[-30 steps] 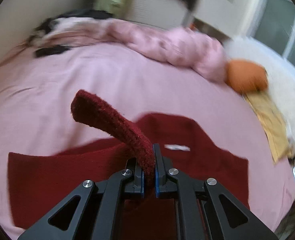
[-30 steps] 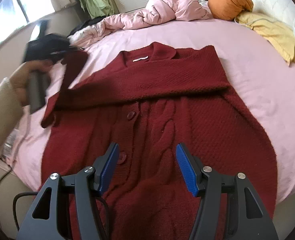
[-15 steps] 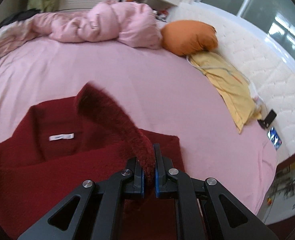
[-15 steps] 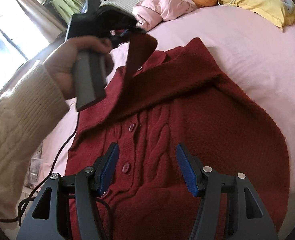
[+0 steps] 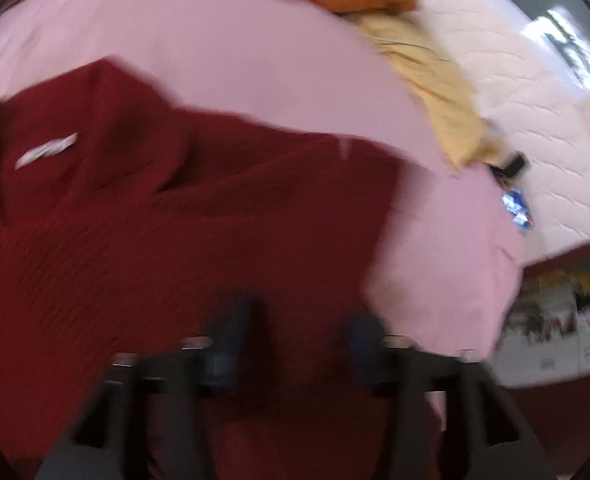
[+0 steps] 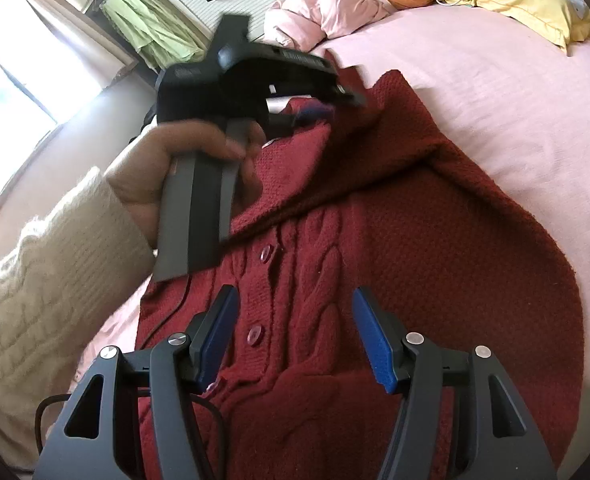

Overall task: Fold clothes
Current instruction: 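Carry the held sleeve across the cardigan front toward the collar with the left tool, then lay the sleeve down and open the left tool, then press the folded sleeve flat with the right tool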

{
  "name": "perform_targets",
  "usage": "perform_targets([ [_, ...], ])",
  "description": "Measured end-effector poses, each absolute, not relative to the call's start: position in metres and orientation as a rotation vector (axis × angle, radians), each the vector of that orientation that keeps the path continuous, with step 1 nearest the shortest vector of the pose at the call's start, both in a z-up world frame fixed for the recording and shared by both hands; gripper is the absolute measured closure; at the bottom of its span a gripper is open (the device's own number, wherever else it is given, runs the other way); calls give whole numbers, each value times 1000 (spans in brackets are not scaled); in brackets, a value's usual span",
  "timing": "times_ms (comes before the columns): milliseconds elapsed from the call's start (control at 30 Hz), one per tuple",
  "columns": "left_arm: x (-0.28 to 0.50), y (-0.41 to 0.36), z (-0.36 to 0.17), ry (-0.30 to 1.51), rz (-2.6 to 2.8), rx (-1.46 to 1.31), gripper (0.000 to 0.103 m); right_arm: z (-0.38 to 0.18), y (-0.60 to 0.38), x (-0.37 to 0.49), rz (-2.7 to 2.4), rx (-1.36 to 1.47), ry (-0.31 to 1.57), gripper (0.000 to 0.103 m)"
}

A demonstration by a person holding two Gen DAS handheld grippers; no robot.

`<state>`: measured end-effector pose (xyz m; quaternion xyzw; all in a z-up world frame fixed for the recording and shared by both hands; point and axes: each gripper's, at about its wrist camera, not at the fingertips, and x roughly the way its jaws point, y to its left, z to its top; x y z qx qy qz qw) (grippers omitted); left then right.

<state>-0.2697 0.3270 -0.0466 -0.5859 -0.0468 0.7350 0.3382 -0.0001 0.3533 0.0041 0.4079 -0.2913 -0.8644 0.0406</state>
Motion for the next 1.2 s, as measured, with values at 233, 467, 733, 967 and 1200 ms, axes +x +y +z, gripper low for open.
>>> perform_targets([
  [233, -263, 223, -7, -500, 1991, -1311, 46, 4, 352, -2, -2655, 1269, -877, 43],
  [467, -256, 107, -11, -256, 2450, -1338, 45, 5, 346, -6, -2660, 1311, -845, 43],
  [733, -256, 33, -74, -162, 2724, -1320, 83, 4, 335, -12, -2701, 1384, -762, 43],
  [967, -248, 27, -35, -145, 2686, -1185, 44, 2, 338, -19, -2634, 1434, -796, 43],
  [1200, -267, 15, -23, -140, 2680, -1127, 31, 47, 387, -87, -2868, 1337, -534, 43],
])
